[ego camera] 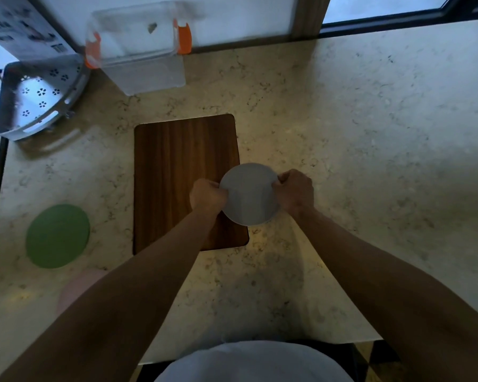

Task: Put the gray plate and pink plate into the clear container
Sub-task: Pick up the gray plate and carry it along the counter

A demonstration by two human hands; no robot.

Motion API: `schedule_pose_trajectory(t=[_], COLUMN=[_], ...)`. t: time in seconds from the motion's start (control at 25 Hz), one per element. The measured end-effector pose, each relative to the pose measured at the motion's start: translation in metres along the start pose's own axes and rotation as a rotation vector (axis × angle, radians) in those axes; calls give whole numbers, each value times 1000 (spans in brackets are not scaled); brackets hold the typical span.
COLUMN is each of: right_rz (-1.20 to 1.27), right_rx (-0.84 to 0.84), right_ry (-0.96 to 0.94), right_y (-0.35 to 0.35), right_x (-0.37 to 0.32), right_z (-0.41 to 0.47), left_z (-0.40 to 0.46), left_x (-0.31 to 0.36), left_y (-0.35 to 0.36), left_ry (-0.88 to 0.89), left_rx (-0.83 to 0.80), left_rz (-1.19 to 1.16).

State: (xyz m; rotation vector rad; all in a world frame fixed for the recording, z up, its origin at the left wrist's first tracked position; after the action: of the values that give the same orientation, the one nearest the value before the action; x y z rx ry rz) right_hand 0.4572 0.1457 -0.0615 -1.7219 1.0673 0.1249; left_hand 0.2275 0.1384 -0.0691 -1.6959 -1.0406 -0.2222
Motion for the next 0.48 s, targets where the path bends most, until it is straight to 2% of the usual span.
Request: schedule_pose_trajectory(t=[0.32,0.48], right_rz=[46,-4], right_rx=[-69,-105], right_ry=[-19,-88], right_y=[2,4], right_x=[1,-8], right_z=[-1,-20], left_z=[-10,-26], left_x=[4,-11], left_y=[-7,-25], left_ry=[-94,-142], left_rx=[-18,28], left_rz=[-178,-271])
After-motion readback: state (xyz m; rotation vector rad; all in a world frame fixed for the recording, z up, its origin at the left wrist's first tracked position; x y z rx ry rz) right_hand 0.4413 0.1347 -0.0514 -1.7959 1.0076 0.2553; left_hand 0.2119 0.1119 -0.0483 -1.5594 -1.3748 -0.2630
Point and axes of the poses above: each hand's wrist, its own z-axis towards the middle knuckle, its own y-axis out of the palm, x = y × z, the point moved 5 cm from there along z, towards the middle knuckle, and after that the axes turned 9 degrees about y, right-handed, at the moved point
